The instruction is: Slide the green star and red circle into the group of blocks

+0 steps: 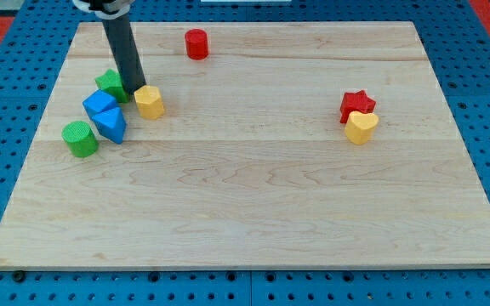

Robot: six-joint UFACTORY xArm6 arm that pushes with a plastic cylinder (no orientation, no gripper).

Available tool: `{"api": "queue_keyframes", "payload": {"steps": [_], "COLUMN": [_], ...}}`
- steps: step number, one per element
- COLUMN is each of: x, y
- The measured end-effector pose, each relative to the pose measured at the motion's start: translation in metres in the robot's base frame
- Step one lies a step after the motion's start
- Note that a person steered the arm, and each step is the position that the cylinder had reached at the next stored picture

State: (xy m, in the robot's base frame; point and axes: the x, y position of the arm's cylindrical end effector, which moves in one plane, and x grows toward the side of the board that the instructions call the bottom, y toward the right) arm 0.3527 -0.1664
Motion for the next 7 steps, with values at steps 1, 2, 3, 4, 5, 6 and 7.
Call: {"api": "queue_keyframes", "payload": {"steps": [1,2,3,4,5,6,7], "x": [-0.029,-0.071,-0.057,-0.038,-0.045,-0.031,-0.016], "y": [0.0,-0.018,-0.069,-0.055,-0.038,-0.038,-0.035]}}
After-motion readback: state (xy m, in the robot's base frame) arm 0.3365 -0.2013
